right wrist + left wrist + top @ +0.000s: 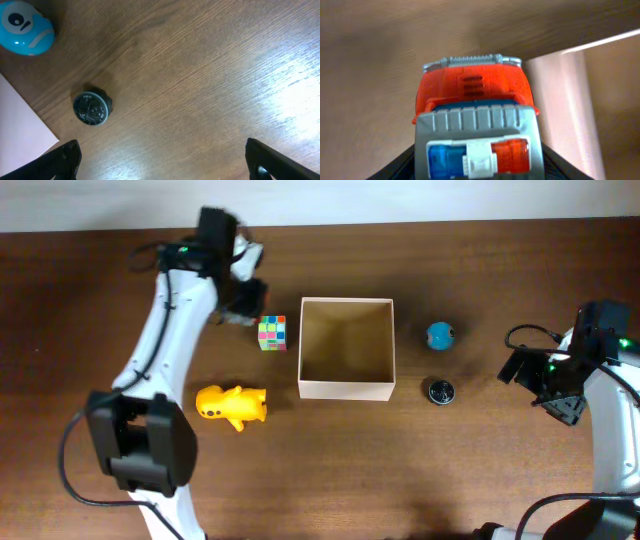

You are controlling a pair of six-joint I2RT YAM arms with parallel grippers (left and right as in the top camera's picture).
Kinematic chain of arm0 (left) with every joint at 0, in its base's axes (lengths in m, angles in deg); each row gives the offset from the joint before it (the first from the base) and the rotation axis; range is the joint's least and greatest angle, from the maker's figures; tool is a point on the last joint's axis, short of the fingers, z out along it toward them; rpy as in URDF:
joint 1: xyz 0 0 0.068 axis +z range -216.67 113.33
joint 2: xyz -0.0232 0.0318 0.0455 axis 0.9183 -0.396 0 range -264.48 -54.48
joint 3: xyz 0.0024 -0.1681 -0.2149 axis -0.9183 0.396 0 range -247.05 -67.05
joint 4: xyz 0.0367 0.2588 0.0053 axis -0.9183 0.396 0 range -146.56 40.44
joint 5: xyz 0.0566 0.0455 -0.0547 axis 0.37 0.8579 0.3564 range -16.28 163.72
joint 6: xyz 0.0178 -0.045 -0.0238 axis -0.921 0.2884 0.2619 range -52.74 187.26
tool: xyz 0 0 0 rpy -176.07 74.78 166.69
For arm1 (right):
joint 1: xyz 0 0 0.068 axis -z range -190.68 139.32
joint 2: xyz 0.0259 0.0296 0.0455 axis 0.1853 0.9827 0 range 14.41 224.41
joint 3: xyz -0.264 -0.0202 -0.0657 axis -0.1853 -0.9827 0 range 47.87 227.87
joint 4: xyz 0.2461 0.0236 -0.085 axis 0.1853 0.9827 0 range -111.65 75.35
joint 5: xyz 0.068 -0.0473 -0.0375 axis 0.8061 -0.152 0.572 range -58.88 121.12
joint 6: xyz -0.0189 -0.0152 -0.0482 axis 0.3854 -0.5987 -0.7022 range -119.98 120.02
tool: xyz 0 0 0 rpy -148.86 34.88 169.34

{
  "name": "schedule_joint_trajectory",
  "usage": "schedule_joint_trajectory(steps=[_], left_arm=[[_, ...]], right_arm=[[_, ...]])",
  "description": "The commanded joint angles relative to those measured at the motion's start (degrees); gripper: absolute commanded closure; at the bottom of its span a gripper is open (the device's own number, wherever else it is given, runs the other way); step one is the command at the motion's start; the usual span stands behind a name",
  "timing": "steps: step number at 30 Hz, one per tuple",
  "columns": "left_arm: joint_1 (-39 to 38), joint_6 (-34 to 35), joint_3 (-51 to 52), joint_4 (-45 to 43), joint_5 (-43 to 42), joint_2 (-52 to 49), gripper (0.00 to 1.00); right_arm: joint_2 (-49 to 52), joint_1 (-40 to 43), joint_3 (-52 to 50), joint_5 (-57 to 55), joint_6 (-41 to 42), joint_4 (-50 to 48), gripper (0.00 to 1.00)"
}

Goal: Pack container
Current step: 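Carry the toy truck into the box and release it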

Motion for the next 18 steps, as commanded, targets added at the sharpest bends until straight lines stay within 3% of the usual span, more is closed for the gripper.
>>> schedule_joint_trajectory(steps=[1,9,18], left_arm=[[-7.1,2.9,-5.3,1.4,-0.6,3.1,0.69],[-16.0,19.5,-4.6,0.0,5.5,2.1,0.69],[-17.4,20.5,-3.5,-1.2,5.2,-8.8,0.68]], right_arm=[[-0.2,0.4,0.9,0.3,0.0,0.1,0.01],[-0.2,0.4,0.9,0.3,0.0,0.1,0.01],[-0.2,0.4,0.9,0.3,0.0,0.1,0.01]])
